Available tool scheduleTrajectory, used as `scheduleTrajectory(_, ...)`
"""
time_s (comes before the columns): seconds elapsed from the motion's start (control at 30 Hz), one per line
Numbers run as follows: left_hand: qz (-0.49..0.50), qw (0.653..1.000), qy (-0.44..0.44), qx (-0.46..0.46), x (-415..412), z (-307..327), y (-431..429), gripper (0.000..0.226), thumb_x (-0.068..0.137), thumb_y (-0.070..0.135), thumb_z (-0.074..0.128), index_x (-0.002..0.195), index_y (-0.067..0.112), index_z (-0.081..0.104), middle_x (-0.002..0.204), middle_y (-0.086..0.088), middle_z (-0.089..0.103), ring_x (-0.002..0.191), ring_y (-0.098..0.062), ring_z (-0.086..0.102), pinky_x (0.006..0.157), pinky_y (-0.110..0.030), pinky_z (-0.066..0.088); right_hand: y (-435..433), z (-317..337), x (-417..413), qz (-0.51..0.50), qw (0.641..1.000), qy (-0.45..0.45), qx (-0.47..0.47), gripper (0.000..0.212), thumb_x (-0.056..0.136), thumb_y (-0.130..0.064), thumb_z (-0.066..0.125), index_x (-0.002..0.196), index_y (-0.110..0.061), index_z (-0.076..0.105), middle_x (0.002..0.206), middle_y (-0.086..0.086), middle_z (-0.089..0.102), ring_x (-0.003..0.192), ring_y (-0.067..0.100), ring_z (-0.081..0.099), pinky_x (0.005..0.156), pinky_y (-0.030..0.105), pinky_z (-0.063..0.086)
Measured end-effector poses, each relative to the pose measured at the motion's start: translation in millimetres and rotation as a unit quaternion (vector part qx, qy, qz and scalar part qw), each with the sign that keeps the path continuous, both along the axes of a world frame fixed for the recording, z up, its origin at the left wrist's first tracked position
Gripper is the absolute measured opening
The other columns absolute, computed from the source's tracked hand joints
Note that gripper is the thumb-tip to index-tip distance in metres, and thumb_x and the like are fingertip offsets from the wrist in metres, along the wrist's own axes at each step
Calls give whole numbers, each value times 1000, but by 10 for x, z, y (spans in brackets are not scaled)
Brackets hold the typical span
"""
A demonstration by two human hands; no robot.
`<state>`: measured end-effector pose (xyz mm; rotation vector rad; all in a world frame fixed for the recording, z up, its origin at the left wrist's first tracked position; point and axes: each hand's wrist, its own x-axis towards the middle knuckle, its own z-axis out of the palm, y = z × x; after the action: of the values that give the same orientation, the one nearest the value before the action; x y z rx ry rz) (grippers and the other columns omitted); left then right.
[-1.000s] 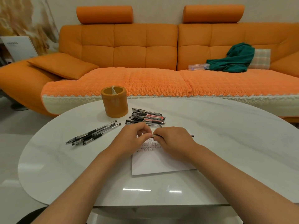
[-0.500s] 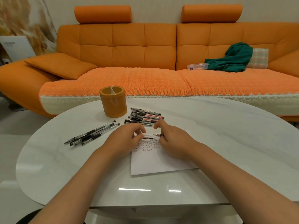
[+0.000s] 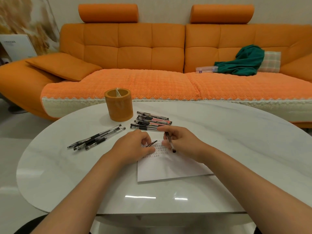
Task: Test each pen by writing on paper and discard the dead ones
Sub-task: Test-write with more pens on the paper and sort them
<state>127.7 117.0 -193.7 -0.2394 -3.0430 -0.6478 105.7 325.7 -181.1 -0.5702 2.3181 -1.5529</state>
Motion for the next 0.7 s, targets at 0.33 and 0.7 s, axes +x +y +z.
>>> scheduleTrajectory(0.33, 3, 1000, -26, 4, -47, -10, -26, 25, 82, 58, 69, 97, 40, 60, 97, 18, 56, 90, -4, 55, 75, -29, 49, -37, -59, 132, -22, 999, -24, -22, 19, 83, 4, 52, 93, -5, 66, 75, 18, 71, 61, 25, 66, 51, 19, 44)
scheduleTrajectory(0.7, 1, 999, -51, -5, -104, -8, -15, 39, 74, 64, 72, 100, 39, 58, 100, 17, 56, 92, -7, 56, 77, -32, 51, -29, -141, 110, 15, 999, 29, 10, 11, 81, 8, 61, 76, 6, 52, 53, 13, 59, 42, 20, 54, 44, 26, 42)
